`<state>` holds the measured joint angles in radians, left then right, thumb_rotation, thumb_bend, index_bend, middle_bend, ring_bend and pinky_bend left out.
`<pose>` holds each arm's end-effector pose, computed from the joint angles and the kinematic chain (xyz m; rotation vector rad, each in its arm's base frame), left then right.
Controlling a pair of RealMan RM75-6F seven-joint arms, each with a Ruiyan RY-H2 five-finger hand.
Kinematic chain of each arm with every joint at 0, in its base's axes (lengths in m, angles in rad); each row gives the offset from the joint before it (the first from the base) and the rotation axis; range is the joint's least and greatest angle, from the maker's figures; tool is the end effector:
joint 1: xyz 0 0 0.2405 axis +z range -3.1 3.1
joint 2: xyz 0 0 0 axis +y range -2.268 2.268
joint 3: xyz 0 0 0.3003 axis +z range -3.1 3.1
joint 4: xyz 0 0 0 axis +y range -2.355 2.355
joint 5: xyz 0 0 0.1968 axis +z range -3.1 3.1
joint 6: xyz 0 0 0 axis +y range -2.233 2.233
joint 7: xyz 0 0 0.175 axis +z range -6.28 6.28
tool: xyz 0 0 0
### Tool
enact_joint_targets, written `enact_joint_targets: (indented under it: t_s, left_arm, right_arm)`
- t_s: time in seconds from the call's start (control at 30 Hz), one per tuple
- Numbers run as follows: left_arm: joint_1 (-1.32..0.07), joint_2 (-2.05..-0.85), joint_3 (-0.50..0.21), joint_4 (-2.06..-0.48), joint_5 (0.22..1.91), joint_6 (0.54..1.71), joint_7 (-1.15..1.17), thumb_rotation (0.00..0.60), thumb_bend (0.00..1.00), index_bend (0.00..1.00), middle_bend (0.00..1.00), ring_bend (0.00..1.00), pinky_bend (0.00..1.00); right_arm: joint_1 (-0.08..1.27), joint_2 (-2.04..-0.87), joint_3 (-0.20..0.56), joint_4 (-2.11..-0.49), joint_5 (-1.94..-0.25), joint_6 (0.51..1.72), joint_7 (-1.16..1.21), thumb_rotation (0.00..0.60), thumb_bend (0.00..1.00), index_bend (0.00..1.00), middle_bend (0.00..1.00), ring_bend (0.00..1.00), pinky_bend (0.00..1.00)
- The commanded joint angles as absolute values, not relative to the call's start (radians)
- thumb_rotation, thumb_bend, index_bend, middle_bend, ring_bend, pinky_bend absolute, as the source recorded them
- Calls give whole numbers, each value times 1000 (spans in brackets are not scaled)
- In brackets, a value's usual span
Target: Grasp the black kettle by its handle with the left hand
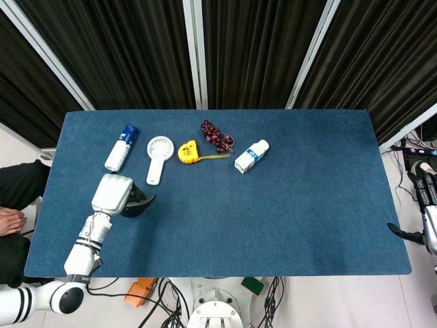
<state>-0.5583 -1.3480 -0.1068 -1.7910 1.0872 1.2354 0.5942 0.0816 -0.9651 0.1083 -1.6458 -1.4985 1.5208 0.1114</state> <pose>-0.2189 0.3415 0.0693 -1.6940 -0.8304 -0.7945 -0.3333 -0.2235 0.2571 1.3354 -0.8211 0.9707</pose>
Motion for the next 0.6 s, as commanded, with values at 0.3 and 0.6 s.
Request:
enact_joint_targets:
  t_s: [0.3,0.6]
  left_arm:
    - [-552,-1366,-127,-1767,1043,1253,607,415,305,1000,1000,1000,547]
    - [-547,-1383,-138,-1753,1025,1268,613,429,373,1000,1000,1000,547]
  right_arm:
    - [74,-972,104,-1642,-1497,1525,118,600,0,0,0,0,0]
    - [69,-974,102,-1645,-1499,1530,114,600,0,0,0,0,0]
